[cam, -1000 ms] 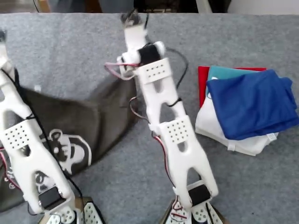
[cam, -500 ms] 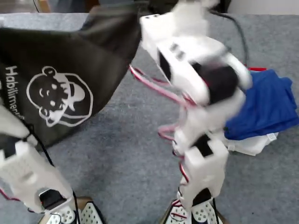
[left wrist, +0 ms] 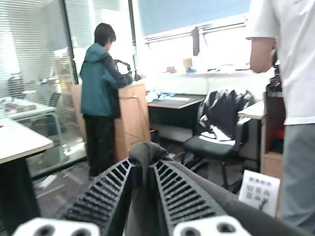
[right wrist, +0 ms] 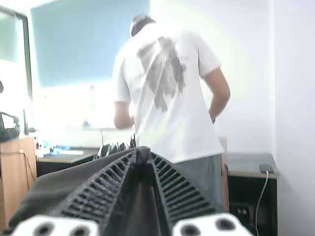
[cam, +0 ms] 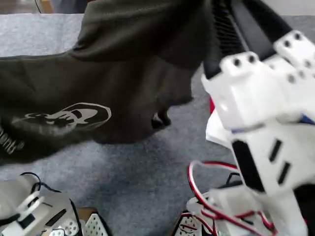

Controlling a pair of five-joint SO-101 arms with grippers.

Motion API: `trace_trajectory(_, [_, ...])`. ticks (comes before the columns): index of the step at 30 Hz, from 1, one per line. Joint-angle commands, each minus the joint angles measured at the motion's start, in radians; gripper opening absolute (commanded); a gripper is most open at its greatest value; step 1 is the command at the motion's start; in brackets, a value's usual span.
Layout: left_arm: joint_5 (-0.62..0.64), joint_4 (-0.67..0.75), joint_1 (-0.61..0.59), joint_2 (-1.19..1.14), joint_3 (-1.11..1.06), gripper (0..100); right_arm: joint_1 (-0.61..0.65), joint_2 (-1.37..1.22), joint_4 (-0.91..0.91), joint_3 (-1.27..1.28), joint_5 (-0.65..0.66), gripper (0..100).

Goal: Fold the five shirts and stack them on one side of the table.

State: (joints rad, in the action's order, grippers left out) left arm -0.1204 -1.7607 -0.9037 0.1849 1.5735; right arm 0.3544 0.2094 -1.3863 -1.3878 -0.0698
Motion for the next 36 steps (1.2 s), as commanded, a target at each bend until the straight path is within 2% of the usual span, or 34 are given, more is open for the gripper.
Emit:
trace_trajectory(1, [0.008,-0.002,-0.056,0.031,-0.185,3,-0.009,0.079,0.097,0.143,0.003,1.3])
trace_trajectory(7, [-0.041,0.0,-0.024,0.126,-0.452,3,-0.006,0.145,0.218,0.275,0.002,1.3])
trace_trajectory(11, [-0.048,0.0,0.099,0.21,-0.526,3,-0.005,0.147,0.23,0.283,0.003,1.3])
trace_trajectory(16, [-0.049,0.0,0.197,0.307,-0.713,3,-0.002,0.145,0.074,0.403,-0.003,1.3])
trace_trajectory(18, [-0.054,0.002,0.196,0.328,-0.863,3,0.017,0.145,-0.012,0.507,-0.005,1.4])
trace_trajectory(21, [-0.137,0.026,0.194,0.356,-1.129,3,0.106,0.145,-0.089,0.714,0.005,1.5])
trace_trajectory(24, [-0.19,0.166,0.171,0.4,-1.386,3,0.206,0.142,-0.086,0.983,0.051,3.4])
trace_trajectory(31, [-0.198,0.738,-0.047,0.542,-1.925,3,0.43,0.068,0.029,1.531,0.204,28.1])
trace_trajectory(36, [-0.221,0.968,-0.097,0.618,-2.166,3,0.589,-0.007,0.117,1.673,0.307,27.3])
